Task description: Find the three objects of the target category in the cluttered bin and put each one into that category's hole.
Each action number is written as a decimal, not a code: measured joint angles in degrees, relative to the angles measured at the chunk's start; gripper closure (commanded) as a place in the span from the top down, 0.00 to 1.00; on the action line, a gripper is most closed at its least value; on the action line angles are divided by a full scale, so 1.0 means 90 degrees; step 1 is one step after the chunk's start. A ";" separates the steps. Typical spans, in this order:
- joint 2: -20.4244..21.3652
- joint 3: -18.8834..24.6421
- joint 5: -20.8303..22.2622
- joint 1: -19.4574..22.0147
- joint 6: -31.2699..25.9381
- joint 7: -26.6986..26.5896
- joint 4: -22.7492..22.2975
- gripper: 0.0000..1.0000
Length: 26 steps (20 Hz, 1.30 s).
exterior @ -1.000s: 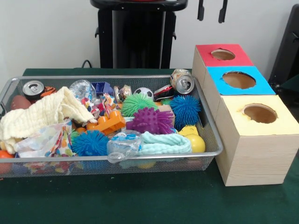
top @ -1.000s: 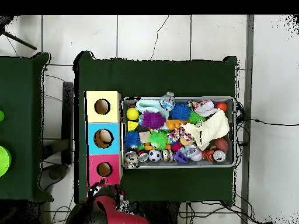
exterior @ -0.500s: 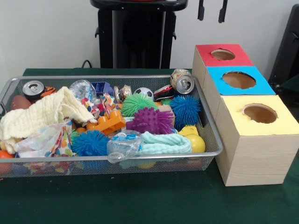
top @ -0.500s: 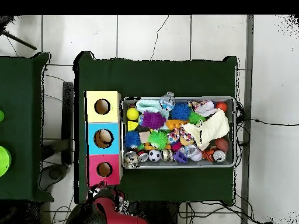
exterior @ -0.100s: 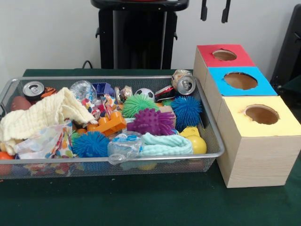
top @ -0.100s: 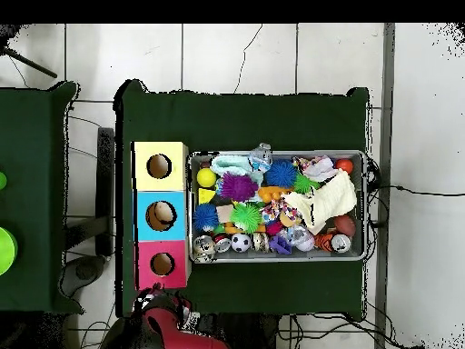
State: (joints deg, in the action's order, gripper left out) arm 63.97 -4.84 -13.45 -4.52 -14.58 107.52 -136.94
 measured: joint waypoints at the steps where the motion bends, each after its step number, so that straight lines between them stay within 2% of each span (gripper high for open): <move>1: 0.0000 0.0006 0.0000 0.0004 0.0000 0.0000 0.0000 1.00; 26: 0.0007 0.0143 0.0000 0.0160 0.0000 0.0000 -0.0010 1.00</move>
State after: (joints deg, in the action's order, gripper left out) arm 64.04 -3.55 -13.45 -3.07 -14.58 107.52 -137.03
